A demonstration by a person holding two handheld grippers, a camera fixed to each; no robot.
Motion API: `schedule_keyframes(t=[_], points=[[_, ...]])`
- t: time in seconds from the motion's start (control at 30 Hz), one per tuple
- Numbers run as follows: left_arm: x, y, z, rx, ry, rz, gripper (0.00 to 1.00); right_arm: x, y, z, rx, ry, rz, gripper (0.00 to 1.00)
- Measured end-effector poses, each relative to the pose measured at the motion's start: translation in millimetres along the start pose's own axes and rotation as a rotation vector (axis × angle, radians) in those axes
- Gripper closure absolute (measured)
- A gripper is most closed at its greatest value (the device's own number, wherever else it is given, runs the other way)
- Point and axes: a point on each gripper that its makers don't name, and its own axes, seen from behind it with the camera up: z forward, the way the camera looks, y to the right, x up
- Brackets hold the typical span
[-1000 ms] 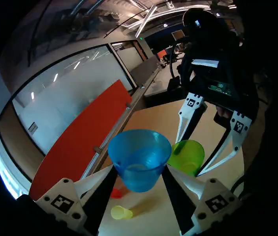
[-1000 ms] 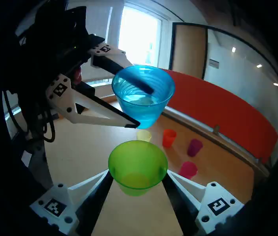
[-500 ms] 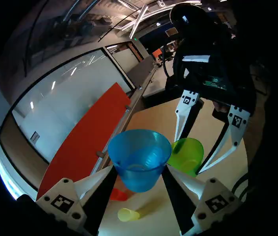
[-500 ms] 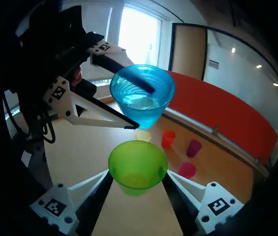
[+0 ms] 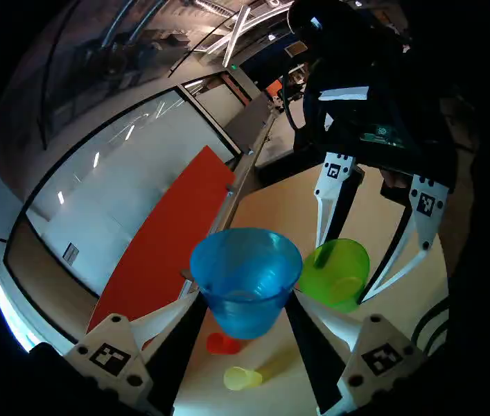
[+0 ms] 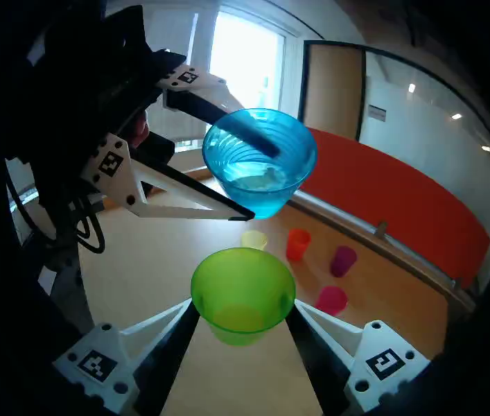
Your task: Pour water
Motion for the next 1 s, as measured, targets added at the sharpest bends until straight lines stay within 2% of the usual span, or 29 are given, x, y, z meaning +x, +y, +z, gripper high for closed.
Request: schedule_keyframes(t=[0.23,0.7,1.0], points=[[-0.8,-1.3,4.2,0.006,-0.005,0.034,0.23,0.4,-1.4,0.1,0.006,-0.001,-0.003,0.12],[-1.3,-2.3,10.2,0.009,-0.005,0.067,0.23,5.2,-0.7,1.2,0.010,0.007,-0.006,0.12],[-4.5,-4.2,13.0,0.026,-0.012,0.126,0.23,6.0,0.0,1.2,0.011,0.009,-0.009,0.12]])
